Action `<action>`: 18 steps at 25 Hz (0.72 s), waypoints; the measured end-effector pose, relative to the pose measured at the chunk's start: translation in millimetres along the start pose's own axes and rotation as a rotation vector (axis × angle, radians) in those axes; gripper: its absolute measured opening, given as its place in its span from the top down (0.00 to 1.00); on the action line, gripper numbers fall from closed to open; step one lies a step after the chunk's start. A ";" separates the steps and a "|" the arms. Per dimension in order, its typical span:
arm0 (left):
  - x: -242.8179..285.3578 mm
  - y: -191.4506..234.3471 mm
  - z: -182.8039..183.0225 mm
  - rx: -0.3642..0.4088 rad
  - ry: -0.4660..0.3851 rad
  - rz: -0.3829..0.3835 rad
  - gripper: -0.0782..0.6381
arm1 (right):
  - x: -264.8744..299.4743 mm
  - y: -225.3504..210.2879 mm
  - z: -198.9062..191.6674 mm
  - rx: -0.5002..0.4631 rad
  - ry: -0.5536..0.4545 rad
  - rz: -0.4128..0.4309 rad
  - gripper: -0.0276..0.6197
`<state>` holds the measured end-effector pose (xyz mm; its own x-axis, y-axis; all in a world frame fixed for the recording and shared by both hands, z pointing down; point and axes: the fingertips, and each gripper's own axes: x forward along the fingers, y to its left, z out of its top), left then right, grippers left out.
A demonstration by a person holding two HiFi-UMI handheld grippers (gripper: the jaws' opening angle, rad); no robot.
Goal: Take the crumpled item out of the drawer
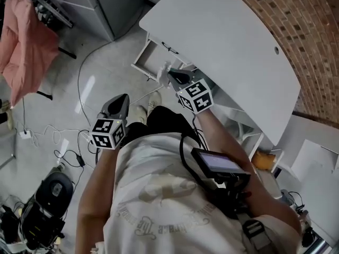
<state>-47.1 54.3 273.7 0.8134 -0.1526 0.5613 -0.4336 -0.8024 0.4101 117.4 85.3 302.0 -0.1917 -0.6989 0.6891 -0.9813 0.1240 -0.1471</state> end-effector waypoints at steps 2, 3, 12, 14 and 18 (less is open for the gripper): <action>-2.9 -2.9 12.1 0.029 -0.015 -0.011 0.89 | -9.8 -3.3 10.8 0.002 -0.030 -0.016 0.94; -3.7 -4.1 17.9 0.038 -0.023 -0.016 0.89 | -14.6 -5.2 15.8 0.002 -0.044 -0.024 0.94; -26.2 -26.6 34.3 0.064 -0.088 -0.069 0.89 | -72.4 15.4 47.4 0.016 -0.193 -0.034 0.94; -26.8 -38.9 36.2 0.079 -0.103 -0.081 0.89 | -86.6 18.0 48.3 -0.002 -0.221 -0.029 0.94; -31.1 -46.8 46.5 0.107 -0.127 -0.094 0.89 | -104.5 24.5 49.7 -0.025 -0.257 -0.035 0.94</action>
<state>-34.0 69.7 203.7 0.8940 -0.1401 0.4256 -0.3149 -0.8721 0.3745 114.2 126.4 191.1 -0.1499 -0.8586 0.4901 -0.9880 0.1116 -0.1067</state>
